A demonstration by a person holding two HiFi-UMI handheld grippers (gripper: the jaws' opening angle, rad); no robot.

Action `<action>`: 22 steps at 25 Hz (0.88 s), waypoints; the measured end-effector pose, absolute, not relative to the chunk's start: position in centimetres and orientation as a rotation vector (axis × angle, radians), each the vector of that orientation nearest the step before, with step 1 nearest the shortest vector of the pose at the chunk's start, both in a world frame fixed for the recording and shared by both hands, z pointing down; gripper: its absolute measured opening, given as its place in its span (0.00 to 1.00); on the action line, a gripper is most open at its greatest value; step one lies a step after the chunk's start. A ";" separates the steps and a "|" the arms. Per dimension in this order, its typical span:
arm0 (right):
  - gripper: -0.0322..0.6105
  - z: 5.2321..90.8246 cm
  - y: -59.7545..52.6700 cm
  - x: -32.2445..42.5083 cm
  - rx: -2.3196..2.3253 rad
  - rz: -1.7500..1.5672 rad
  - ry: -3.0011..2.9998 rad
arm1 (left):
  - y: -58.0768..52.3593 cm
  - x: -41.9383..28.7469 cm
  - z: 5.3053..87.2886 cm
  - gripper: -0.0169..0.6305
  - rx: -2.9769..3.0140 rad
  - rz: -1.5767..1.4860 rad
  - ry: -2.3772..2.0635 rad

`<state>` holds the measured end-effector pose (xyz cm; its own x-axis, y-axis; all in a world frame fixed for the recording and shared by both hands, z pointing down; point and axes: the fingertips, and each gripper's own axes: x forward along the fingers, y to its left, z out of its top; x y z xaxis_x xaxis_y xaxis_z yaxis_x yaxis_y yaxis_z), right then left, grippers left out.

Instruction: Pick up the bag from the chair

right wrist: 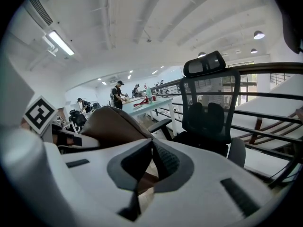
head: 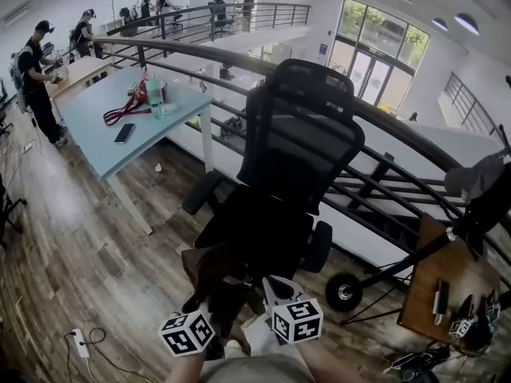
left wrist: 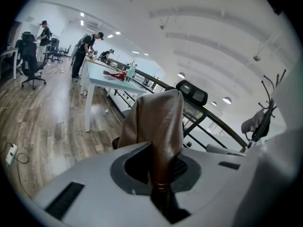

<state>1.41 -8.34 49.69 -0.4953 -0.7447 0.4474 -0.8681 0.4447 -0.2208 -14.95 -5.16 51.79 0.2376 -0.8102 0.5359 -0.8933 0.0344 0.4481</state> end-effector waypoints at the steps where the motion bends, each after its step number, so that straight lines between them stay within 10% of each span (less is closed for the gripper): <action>1: 0.05 49.7 -8.2 1.4 1.388 0.618 -2.414 | -5.1 -15.0 51.6 0.07 1.778 0.137 -1.576; 22: 0.05 50.2 -7.5 1.2 1.383 0.526 -2.339 | -5.5 -15.8 50.6 0.07 1.811 0.109 -1.584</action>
<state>1.20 -7.49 50.15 -0.4488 -0.7459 0.4922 -0.8848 0.4482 -0.1276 -15.81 -5.51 50.62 0.2426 -0.8317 0.4994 -0.8921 0.0111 0.4517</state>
